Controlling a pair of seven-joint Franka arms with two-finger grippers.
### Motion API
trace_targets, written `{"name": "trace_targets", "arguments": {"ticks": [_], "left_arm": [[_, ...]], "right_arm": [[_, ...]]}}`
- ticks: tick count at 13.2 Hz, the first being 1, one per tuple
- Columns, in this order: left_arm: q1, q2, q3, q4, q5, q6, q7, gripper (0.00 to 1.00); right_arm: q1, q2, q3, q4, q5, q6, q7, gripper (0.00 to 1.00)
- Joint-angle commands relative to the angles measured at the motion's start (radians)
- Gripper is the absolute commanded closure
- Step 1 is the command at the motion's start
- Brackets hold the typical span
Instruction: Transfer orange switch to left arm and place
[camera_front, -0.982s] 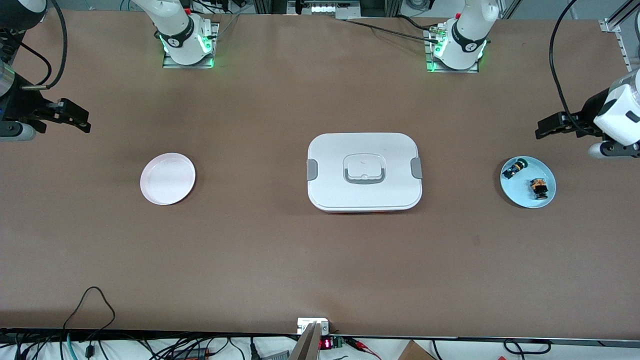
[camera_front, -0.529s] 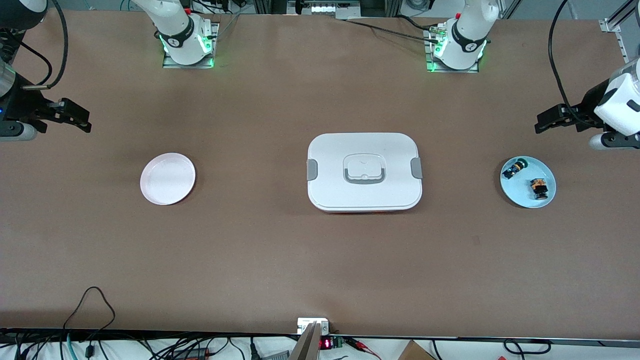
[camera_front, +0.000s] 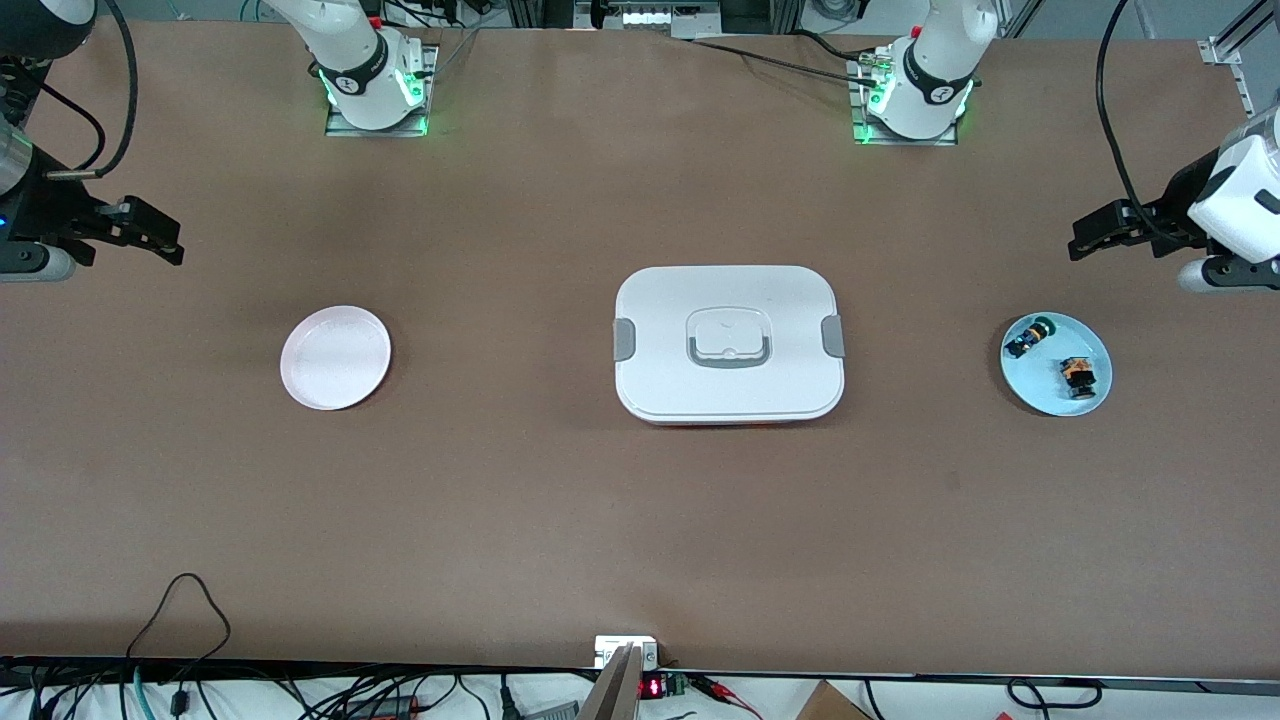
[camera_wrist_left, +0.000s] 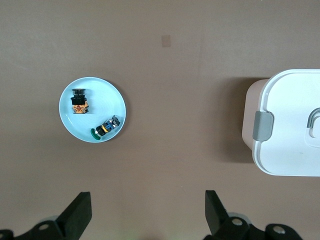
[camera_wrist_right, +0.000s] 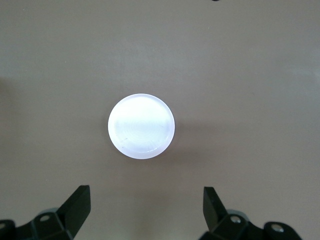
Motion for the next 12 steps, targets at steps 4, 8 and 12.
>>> {"name": "trace_targets", "arguments": {"ticks": [4, 8, 12], "left_arm": [[-0.010, 0.008, 0.003, 0.010, -0.009, 0.053, 0.004, 0.00], [-0.010, 0.008, 0.003, 0.010, -0.007, 0.073, 0.007, 0.00], [-0.008, 0.006, 0.003, 0.010, -0.012, 0.073, 0.007, 0.00]], "right_arm": [[0.000, 0.000, 0.001, 0.015, 0.009, -0.020, 0.002, 0.00], [0.000, 0.000, 0.001, 0.015, 0.009, -0.024, 0.002, 0.00], [-0.002, 0.000, 0.001, 0.015, 0.011, -0.024, 0.009, 0.00]]}}
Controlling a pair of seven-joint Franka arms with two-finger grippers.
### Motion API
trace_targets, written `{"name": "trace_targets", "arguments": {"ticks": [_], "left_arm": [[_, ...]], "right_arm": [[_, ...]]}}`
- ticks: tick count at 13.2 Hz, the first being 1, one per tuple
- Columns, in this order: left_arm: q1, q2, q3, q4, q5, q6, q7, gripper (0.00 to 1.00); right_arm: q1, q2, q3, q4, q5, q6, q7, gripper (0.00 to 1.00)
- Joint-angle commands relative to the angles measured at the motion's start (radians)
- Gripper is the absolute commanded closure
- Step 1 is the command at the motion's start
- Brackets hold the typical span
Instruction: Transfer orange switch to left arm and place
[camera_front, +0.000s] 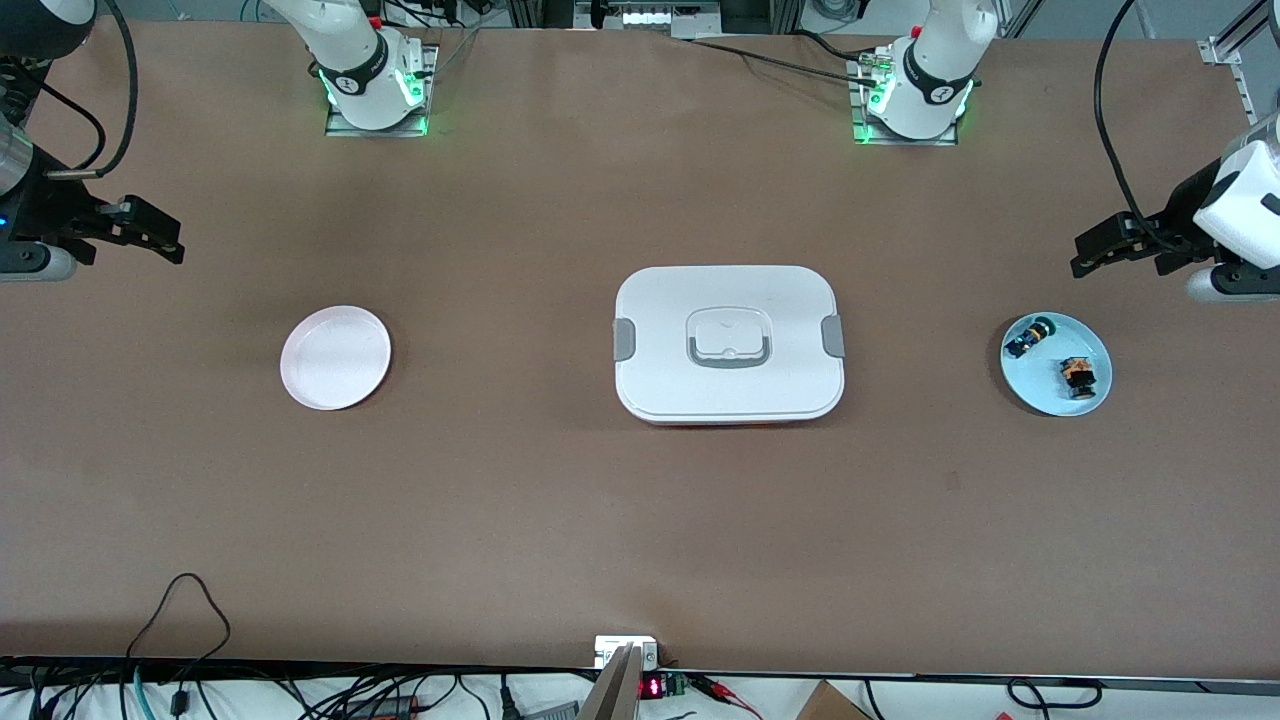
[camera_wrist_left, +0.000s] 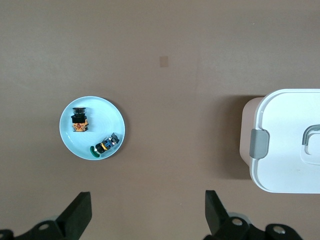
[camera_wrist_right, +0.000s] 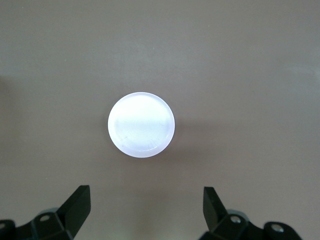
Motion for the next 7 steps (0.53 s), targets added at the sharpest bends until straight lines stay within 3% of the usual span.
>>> {"name": "trace_targets", "arguments": {"ticks": [1, 7], "left_arm": [[-0.005, 0.001, 0.003, 0.008, -0.010, 0.001, 0.005, 0.00], [-0.005, -0.001, 0.003, 0.008, -0.009, -0.002, -0.001, 0.00]], "right_arm": [[-0.002, -0.001, 0.002, 0.015, 0.011, -0.018, 0.007, 0.00], [-0.002, 0.000, 0.002, 0.015, 0.009, -0.018, 0.004, 0.00]]}}
